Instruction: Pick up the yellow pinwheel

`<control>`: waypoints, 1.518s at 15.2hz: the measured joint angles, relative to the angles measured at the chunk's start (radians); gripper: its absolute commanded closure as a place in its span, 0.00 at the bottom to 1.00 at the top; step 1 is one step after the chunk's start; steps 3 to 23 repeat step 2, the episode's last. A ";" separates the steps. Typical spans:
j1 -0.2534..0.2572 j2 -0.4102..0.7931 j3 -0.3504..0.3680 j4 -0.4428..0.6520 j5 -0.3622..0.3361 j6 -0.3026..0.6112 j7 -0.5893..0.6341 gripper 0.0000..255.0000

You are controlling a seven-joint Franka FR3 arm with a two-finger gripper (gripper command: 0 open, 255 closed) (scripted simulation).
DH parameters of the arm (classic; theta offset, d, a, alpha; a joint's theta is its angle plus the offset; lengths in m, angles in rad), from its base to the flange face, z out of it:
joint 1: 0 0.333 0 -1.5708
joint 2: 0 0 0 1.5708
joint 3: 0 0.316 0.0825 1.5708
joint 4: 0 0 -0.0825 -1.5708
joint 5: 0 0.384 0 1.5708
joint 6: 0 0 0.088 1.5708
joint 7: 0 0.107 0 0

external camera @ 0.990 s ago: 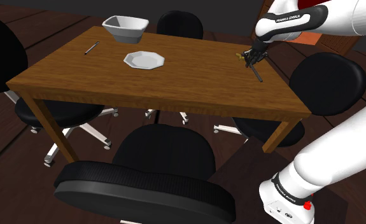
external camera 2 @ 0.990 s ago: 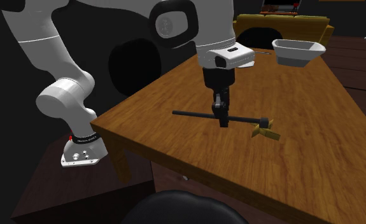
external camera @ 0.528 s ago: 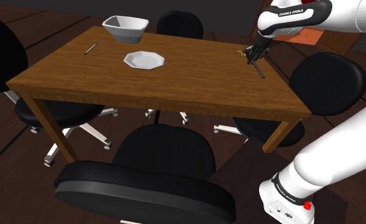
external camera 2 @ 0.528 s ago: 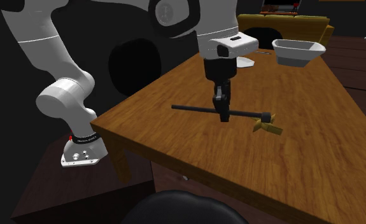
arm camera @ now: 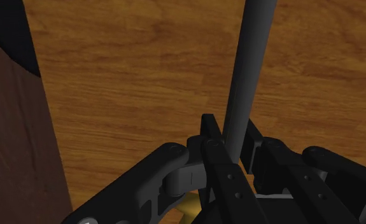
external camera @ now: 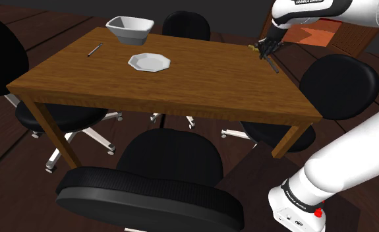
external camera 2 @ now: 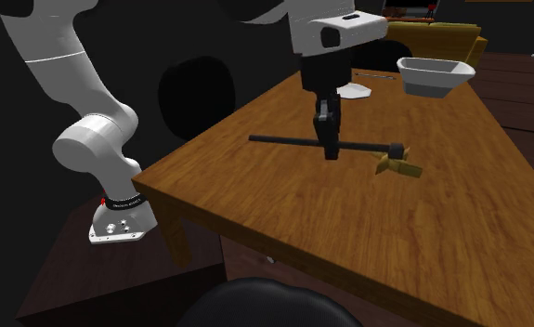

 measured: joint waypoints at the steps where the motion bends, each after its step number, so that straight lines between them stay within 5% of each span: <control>1: 0.000 0.001 0.000 0.014 0.001 -0.013 0.000 1.00; 23: 0.001 0.000 0.002 0.019 0.000 -0.019 0.001 1.00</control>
